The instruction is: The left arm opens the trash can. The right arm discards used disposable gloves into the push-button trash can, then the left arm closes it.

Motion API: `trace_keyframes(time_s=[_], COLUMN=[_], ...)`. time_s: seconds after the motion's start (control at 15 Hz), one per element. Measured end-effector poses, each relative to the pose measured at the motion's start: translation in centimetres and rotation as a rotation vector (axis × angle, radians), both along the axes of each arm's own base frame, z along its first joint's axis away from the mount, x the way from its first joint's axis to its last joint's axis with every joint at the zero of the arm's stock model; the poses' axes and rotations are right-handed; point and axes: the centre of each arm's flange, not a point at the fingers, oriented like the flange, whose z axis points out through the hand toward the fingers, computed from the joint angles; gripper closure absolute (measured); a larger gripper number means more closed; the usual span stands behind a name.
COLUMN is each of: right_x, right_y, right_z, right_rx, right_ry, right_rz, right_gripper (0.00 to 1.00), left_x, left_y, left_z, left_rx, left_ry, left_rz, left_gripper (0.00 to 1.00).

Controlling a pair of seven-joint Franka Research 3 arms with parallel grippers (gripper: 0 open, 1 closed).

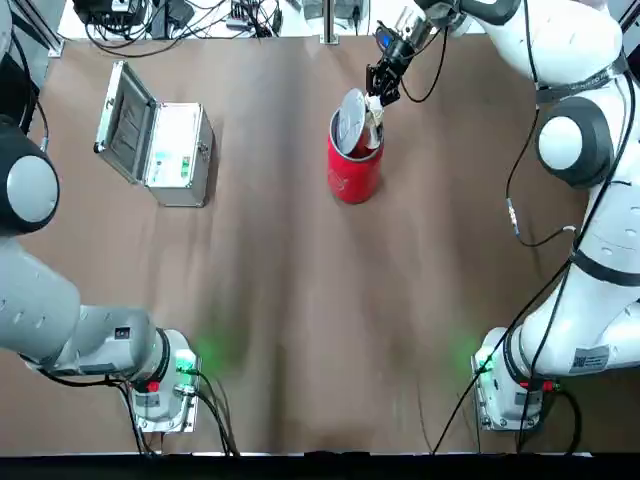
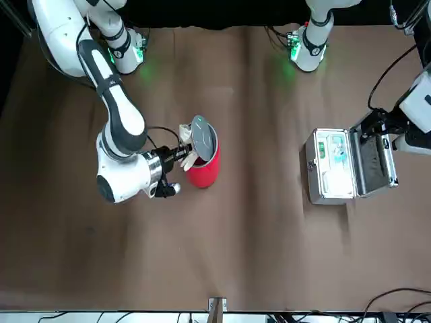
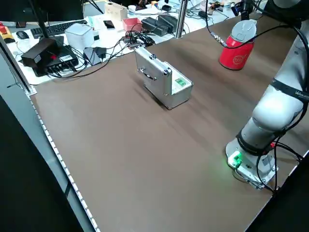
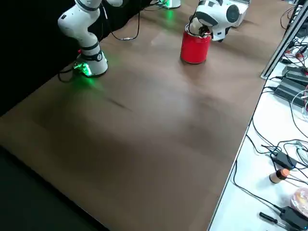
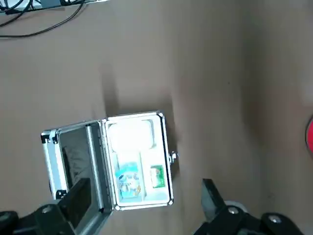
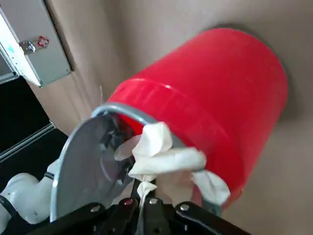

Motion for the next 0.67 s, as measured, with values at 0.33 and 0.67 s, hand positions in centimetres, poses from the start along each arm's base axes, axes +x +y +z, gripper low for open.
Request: trace_keyframes(time_s=[0.33,0.67], right_x=[0.1,0.1], right_y=[0.0,0.0], right_z=[-1.5,-2.0], right_rx=[-0.002,-0.002], right_ry=[0.018,0.024], right_rz=[-0.005,-0.007], right_gripper=[0.98,0.97], left_x=[0.6,0.6], left_y=[-0.4,-1.5], left_z=[-0.9,-1.0], left_rx=[-0.002,-0.004], left_ry=[0.005,0.003], left_rz=[-0.006,-0.025], left_gripper=[0.00,0.00])
